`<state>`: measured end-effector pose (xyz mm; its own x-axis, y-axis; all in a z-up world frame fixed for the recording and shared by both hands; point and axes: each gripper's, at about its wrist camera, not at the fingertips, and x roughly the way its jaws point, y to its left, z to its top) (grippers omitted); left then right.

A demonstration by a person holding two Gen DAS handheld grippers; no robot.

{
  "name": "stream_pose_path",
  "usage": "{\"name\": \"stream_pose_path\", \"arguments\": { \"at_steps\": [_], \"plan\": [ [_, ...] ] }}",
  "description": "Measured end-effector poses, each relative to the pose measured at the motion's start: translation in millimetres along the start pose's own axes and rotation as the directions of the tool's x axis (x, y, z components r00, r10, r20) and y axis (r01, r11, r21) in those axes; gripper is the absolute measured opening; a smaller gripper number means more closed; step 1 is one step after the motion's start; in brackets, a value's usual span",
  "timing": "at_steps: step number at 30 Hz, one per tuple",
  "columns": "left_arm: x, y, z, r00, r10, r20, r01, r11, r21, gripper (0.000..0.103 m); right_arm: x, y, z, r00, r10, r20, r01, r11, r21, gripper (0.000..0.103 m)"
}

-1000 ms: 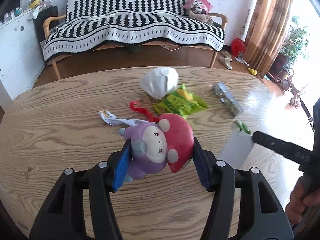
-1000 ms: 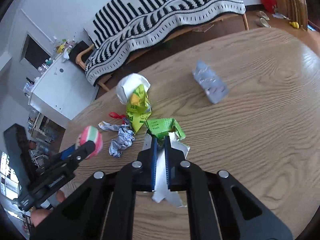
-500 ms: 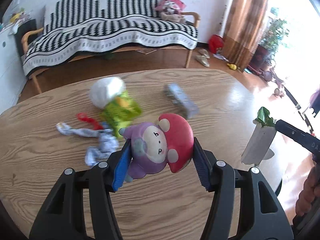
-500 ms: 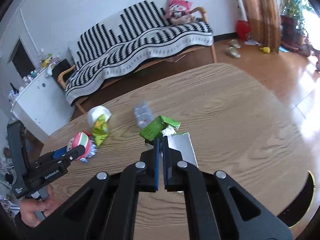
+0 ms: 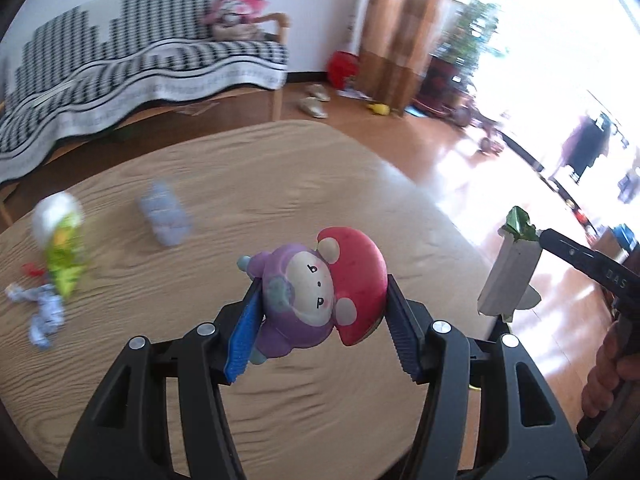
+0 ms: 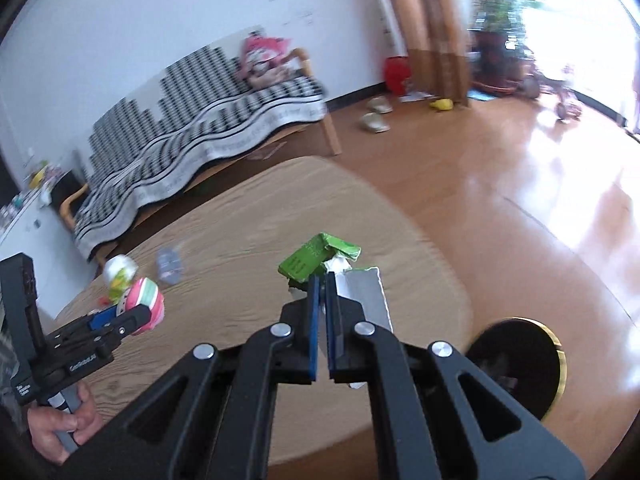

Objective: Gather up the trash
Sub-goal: 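Carry both items over the black bin and open both tools to drop them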

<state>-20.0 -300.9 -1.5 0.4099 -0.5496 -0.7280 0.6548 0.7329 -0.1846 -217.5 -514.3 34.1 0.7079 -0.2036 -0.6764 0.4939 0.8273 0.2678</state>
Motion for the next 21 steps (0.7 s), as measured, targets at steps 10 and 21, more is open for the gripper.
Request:
{"name": "stream_pose_path", "arguments": {
  "at_steps": [10,21],
  "plan": [
    [53,-156,-20,0.976,-0.205,-0.068,0.215,0.960,0.180,0.057,-23,-153,-34,0.977,-0.207,-0.044,0.211,0.966,0.147,0.004],
    [103,-232,-38,0.947,-0.280,-0.161,0.312,0.920,0.236,0.057,3,-242,-77,0.955,-0.214,-0.206,0.265,0.926,0.268,0.004]
  ]
}}
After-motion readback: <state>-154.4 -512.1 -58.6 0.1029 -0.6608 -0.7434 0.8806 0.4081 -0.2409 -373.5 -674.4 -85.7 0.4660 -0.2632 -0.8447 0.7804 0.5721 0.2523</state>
